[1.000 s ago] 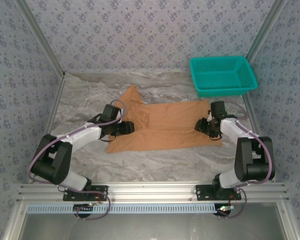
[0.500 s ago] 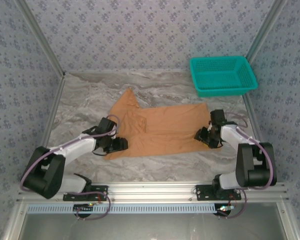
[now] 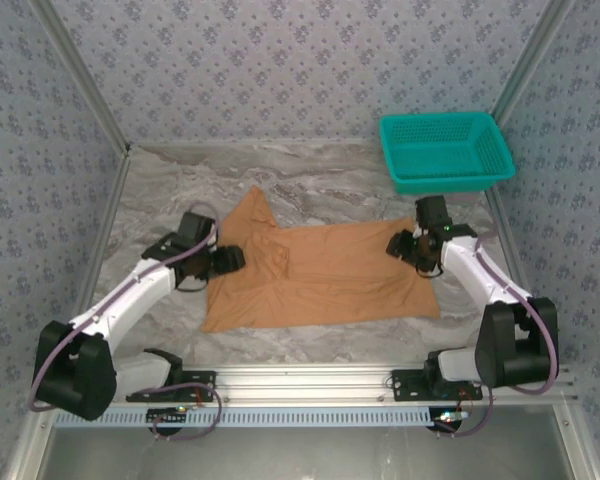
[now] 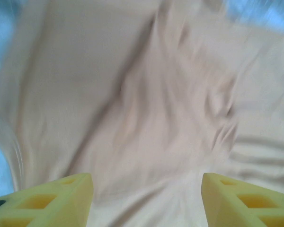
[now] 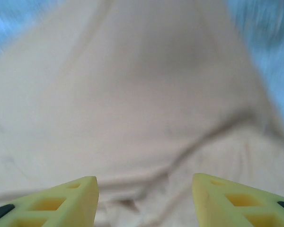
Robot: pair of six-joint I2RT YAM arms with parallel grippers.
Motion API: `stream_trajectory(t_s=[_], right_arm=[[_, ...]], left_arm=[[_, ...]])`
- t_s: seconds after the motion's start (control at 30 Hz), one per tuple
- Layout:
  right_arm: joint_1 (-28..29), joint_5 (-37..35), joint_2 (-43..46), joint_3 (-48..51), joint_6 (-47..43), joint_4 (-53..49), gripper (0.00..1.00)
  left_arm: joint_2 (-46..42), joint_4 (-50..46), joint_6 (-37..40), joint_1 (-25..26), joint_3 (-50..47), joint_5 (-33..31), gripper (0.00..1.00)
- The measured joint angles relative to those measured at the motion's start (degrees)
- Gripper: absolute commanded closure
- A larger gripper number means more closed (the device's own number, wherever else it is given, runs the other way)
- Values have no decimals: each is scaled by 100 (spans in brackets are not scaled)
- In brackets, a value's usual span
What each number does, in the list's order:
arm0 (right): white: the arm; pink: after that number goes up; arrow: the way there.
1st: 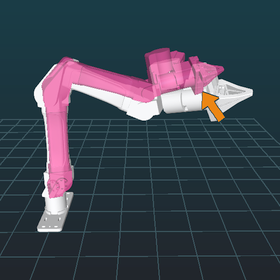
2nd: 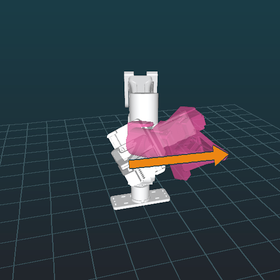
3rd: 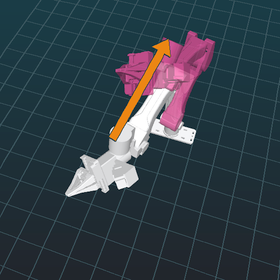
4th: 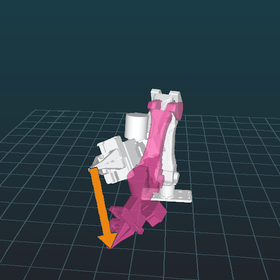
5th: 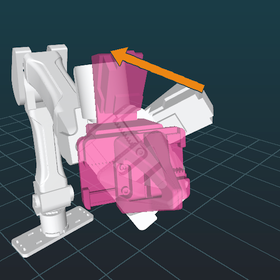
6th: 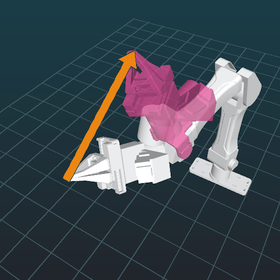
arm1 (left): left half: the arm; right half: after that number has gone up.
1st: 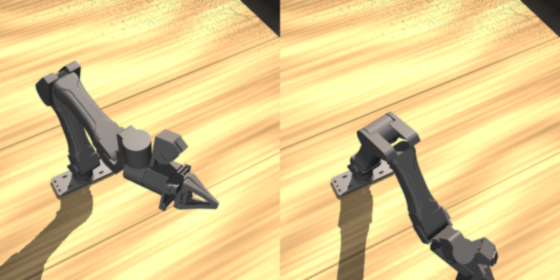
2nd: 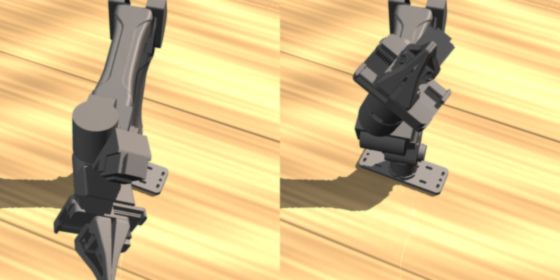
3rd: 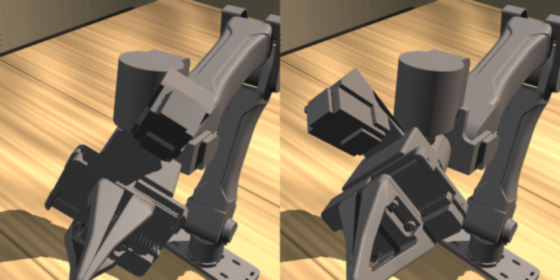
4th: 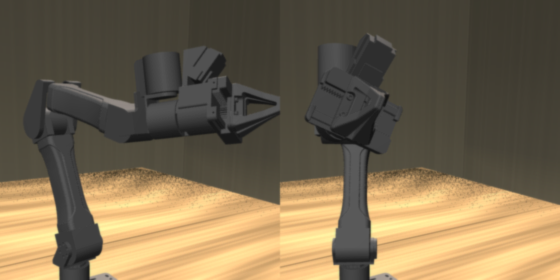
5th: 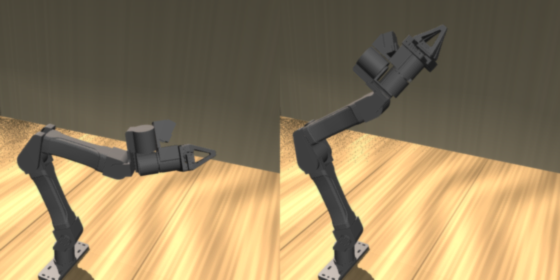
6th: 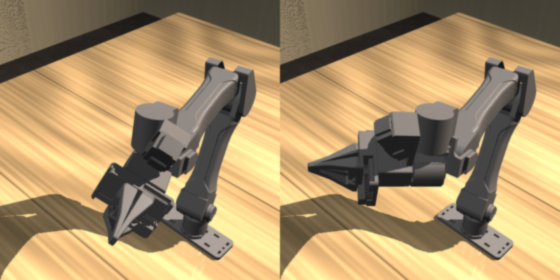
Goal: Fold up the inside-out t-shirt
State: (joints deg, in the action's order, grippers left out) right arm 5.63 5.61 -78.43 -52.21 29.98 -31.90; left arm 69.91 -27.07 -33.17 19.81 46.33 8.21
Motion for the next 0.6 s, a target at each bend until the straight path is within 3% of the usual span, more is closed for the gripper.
stream_trajectory(t_s=[0.27, 0.6], right_arm=[[-614, -568, -1897, -1093, -321, 870, 45], [-507, -761, -3165, -2048, -348, 1097, 46]], left_arm=[[1342, 741, 361, -380, 1099, -144, 35], [1790, 785, 527, -380, 1314, -52, 35]])
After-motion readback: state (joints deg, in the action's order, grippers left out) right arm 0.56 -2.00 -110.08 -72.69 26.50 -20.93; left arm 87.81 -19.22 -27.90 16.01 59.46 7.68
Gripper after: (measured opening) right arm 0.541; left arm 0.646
